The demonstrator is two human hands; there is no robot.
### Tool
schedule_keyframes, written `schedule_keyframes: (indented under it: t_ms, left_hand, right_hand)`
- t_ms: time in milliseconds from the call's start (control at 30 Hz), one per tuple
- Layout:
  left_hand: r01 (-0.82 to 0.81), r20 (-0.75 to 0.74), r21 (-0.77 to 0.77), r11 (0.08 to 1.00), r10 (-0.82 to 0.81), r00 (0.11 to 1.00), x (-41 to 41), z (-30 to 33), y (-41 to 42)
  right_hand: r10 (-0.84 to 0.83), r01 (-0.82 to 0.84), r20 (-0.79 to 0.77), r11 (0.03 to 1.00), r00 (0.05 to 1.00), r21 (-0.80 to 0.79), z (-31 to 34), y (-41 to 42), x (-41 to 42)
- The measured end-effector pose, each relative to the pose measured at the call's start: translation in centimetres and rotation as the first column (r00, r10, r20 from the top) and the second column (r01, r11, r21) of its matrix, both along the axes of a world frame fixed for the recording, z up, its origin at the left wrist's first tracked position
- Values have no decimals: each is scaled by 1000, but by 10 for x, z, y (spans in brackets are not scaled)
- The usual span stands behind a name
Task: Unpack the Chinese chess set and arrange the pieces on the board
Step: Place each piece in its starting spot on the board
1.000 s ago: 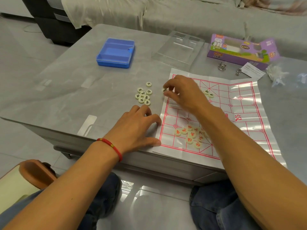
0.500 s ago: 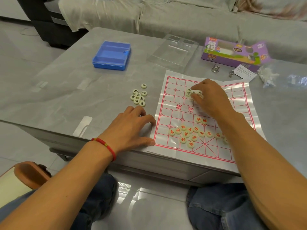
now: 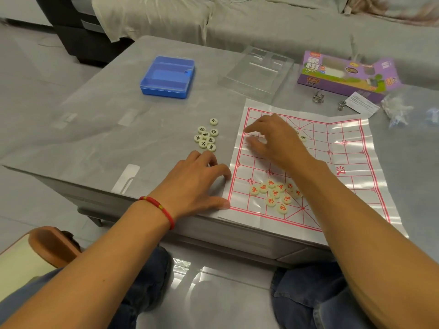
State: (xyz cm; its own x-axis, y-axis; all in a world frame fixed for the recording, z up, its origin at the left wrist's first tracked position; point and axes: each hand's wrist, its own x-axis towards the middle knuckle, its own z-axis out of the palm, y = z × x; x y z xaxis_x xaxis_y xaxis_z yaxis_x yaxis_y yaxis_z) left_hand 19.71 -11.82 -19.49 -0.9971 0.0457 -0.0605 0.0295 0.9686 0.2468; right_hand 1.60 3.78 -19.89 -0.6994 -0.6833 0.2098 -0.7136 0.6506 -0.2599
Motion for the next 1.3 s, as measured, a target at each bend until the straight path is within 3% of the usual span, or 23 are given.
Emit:
schedule_keyframes:
  t_ms: [100, 233, 500, 800, 1300]
  left_hand:
    - [7, -10, -10, 1000, -7, 1000, -1, 0, 1]
    - [23, -43, -13, 1000, -23, 999, 0, -1, -1]
    - [5, -35, -21, 1000, -5, 999, -1, -3, 0]
    - [1, -23, -20, 1000, -1, 1000, -1, -2, 1]
    - [-1, -6, -23, 1000, 1, 1000, -1, 0, 2]
  right_hand:
    - [196, -196, 49, 981, 979, 5, -1, -27, 21]
    - [252, -255, 70, 966, 965, 37, -2, -50, 35]
    - [196, -190, -50, 976, 979, 104, -2, -56, 37]
    - [78, -72, -70, 993, 994, 90, -8, -61, 41]
    - [62, -61, -15, 996, 998, 63, -6, -65, 40]
